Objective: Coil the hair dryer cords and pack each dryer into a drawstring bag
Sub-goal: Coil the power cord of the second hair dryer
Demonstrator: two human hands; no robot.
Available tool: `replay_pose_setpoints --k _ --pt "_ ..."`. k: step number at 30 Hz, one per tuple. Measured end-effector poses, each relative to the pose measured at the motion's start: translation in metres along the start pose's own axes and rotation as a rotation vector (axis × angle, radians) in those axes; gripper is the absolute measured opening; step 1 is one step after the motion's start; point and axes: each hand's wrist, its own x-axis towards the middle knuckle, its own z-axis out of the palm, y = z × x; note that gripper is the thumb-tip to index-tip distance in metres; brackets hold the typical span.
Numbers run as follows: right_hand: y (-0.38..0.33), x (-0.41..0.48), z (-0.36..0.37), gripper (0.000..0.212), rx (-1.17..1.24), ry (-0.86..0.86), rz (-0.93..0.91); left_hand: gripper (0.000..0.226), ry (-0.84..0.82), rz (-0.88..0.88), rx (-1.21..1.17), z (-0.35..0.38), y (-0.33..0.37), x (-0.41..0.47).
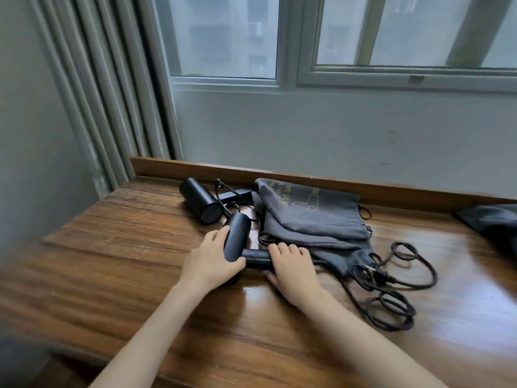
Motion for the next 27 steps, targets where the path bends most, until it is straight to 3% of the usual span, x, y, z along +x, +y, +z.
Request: replay_pose_setpoints --k 2,4,6,9,12,15,20,25,27 --pt "0.003 0.001 0.002 0.047 -0.036 0.088 -0.01 0.073 0.022 0.012 0.043 -0.006 0.002 -0.003" --pt "0.017 0.002 0.003 0.045 0.077 0.103 -0.053 0.06 0.095 0.048 -0.012 -0.018 0.002 -0.001" --pt "0.029 -0.002 -0.005 0.043 0.262 0.177 -0.007 0.055 0.098 0.089 -0.318 -0.033 -0.001 0.002" --pt "0.042 -0.011 -0.024 0.029 0.583 0.263 0.091 0.056 -0.051 0.225 -0.85 -0.043 0.0 -0.001" --pt "0.055 -0.013 -0.039 0.016 1.039 0.149 0.08 0.061 -0.085 0.326 -0.864 -0.029 0.009 0.002" --pt "0.067 -0.013 -0.052 0.015 1.247 -0.043 0.052 0.063 -0.079 0.318 -0.891 -0.023 0.023 0.008" --pt "0.083 -0.016 -0.053 0.033 1.302 -0.303 0.091 0.07 -0.239 0.293 -0.923 -0.016 0.033 0.015" --pt "0.082 -0.019 -0.043 0.014 0.974 -0.183 0.119 0.066 -0.195 -0.004 -1.248 0.015 0.043 0.005" --pt "0.071 -0.018 -0.038 0.016 1.037 -0.113 0.211 0.066 -0.17 -0.069 -1.33 0.025 0.056 0.001"
